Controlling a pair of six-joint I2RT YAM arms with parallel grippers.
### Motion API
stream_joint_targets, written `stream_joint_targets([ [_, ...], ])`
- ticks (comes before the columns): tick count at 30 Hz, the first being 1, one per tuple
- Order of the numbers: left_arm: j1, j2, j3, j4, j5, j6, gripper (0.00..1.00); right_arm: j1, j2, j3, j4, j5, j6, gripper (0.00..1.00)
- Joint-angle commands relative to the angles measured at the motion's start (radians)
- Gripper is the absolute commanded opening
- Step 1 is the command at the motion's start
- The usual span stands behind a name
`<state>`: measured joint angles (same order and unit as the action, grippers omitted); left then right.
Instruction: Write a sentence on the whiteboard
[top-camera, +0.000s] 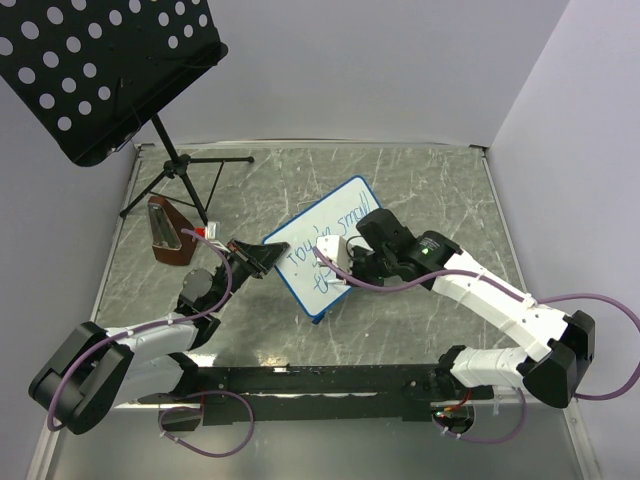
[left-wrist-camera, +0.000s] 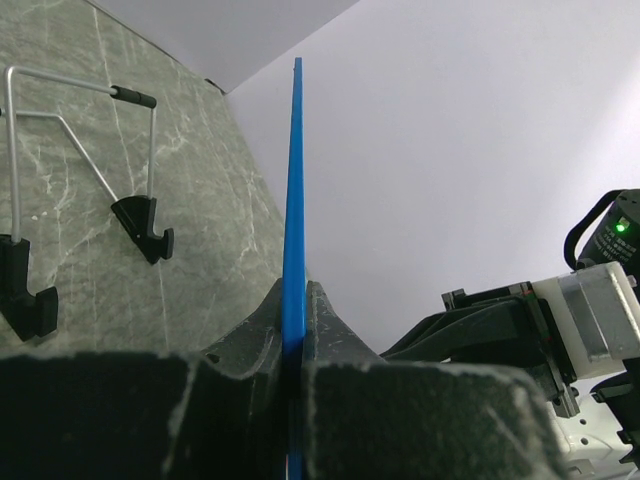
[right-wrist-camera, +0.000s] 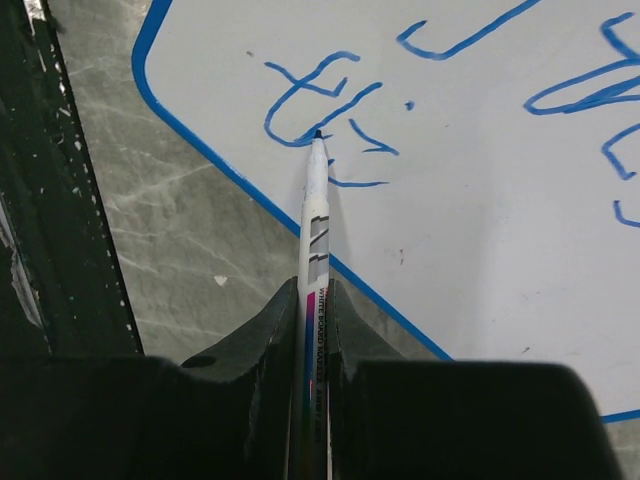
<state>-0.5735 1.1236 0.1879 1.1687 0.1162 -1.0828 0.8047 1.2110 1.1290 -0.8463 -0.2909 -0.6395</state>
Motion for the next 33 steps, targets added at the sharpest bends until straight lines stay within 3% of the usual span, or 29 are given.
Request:
stream_joint_targets([
  [1,0.000,-0.022,0.048,0.261,0.002,-0.039,0.01,-0.001,0.005,0.052,0.058,0.042,0.026,0.00],
  [17,0.003,-0.024,0.054,0.256,0.002,-0.037,0.01,-0.029,0.004,0.043,0.052,0.067,0.041,0.00],
  [33,0.004,-0.019,0.054,0.256,0.002,-0.035,0.01,-0.033,-0.019,-0.024,-0.030,-0.007,-0.012,0.00],
])
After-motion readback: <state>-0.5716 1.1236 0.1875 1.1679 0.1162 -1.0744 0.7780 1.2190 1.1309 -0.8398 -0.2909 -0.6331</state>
